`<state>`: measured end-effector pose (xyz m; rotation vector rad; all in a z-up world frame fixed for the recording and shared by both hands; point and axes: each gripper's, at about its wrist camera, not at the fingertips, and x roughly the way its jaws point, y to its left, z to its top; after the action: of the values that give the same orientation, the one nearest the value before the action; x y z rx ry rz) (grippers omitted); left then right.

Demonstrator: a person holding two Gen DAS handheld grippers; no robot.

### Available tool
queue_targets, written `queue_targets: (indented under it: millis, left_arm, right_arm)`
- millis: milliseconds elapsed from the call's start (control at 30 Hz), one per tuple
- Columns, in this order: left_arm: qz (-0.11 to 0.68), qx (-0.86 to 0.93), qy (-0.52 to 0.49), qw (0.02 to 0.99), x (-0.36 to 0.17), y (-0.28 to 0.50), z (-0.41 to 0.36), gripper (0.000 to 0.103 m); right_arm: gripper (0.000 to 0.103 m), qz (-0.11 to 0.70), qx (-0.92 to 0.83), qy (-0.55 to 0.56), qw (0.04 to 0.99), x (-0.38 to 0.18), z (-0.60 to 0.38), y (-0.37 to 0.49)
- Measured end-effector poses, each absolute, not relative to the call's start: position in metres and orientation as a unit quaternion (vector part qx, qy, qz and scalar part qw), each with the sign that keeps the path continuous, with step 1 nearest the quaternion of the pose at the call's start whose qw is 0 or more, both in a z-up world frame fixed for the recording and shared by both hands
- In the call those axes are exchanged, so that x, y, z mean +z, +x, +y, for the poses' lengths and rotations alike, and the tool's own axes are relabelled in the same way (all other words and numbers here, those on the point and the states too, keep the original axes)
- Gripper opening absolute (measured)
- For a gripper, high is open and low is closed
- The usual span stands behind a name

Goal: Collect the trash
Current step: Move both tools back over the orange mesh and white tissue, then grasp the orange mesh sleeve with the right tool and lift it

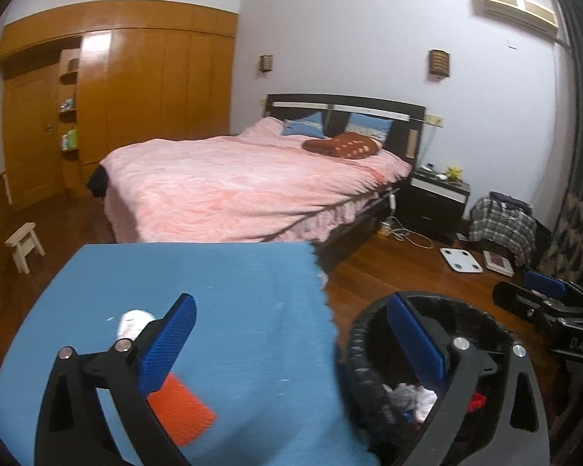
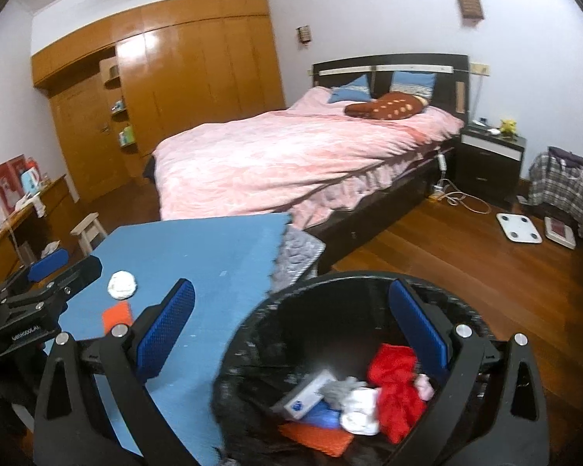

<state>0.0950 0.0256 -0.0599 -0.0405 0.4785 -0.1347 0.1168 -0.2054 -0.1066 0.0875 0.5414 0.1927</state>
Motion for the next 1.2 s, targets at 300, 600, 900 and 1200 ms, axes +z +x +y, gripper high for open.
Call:
queue_targets:
  millis: [300, 600, 900, 1200]
  left_arm:
    - [0.241, -0.002, -0.019, 0.97, -0.072, 0.087, 0.096, 0.097]
    - [0.252, 0.054, -0.018, 0.966, -0.098, 0.081, 0.156, 0.097]
    - [0.27, 0.094, -0.026, 0.958, -0.125, 0.079, 0.208, 0.097]
    - [0.294, 0.118, -0.037, 0.948, -0.151, 0.079, 0.244, 0.097]
  right_arm:
    - [0.097, 0.275, 0.148, 0.028, 0.95, -0.116, -0.133, 0.136]
    - [0.097, 0.293, 0.197, 0.008, 0.935, -0.137, -0.058, 0.152]
    - [0.097, 0.317, 0.234, -0.011, 0.919, -0.165, 0.005, 0.169]
    - [0.097, 0.357, 0.261, -0.035, 0.896, -0.205, 0.054, 0.178]
